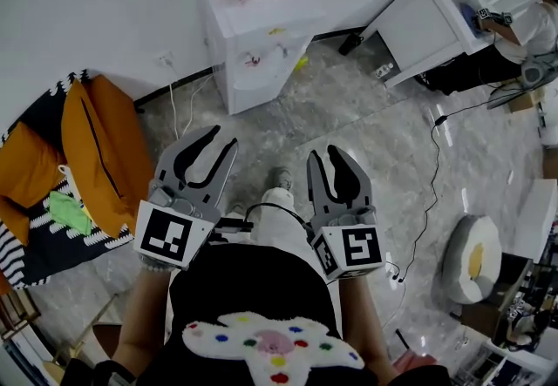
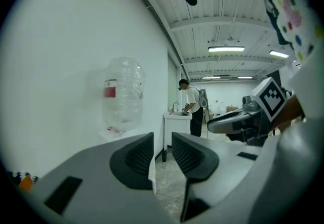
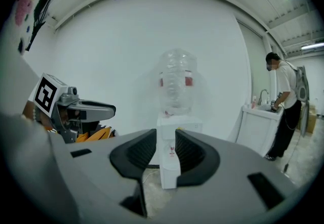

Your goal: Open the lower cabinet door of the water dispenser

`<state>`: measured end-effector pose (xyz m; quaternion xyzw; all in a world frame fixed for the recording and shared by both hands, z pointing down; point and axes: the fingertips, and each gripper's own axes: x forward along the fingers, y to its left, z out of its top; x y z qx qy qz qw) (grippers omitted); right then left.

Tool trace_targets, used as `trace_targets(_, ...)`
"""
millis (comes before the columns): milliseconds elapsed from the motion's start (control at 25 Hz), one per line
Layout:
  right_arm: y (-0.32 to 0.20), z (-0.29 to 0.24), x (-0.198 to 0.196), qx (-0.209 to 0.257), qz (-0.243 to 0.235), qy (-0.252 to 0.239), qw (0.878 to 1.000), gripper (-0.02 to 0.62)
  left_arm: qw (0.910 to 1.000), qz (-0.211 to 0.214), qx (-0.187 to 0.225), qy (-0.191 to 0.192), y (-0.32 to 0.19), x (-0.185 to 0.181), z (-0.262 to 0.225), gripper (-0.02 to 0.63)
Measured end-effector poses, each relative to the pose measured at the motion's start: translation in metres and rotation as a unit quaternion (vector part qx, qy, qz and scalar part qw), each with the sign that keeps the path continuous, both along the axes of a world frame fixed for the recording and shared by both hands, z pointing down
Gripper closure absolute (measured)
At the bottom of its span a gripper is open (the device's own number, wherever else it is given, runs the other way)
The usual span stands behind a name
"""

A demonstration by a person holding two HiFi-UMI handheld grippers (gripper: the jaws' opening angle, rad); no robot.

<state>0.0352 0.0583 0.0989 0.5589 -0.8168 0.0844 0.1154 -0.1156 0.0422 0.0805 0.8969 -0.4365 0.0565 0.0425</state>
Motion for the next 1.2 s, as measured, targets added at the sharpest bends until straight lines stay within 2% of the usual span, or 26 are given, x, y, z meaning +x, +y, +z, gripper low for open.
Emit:
trace_targets(120, -0.009, 0.000, 0.006, 0.009, -0.009, -0.001, 1.000, 0.494, 0.9999, -0.008, -0.007, 0.002, -0.007, 0.004, 0.004, 0.495)
trace_targets(320, -0.021, 0.012, 0.021, -0.019, -0.015, -0.003, 1.000, 0.494, 0.9998, -0.011, -0.015, -0.007, -0.019, 0.021, 0.010, 0.495)
trace_targets(600, -0.045, 0.028, 0.035, -0.025, -0.035, -0.004, 0.999, 0.494, 0.9996, -0.010, -0.026, -0.007, -0.036, 0.042, 0.021, 0.495)
trace_targets(720, -0.055, 0.038, 0.045, -0.032, -0.040, -0.003, 0.999, 0.492, 0.9993, -0.010, -0.035, -0.009, -0.045, 0.052, 0.031, 0.495)
trace_targets(920, -0.073, 0.064, 0.053, -0.054, -0.059, 0.003, 0.997, 0.480, 0.9983, -0.004, -0.047, -0.035, -0.065, 0.062, 0.052, 0.495)
trace_targets(1200, -0.105, 0.096, 0.065, -0.071, -0.092, 0.021, 0.993, 0.472, 0.9966, -0.020, -0.073, -0.033, -0.089, 0.081, 0.085, 0.495)
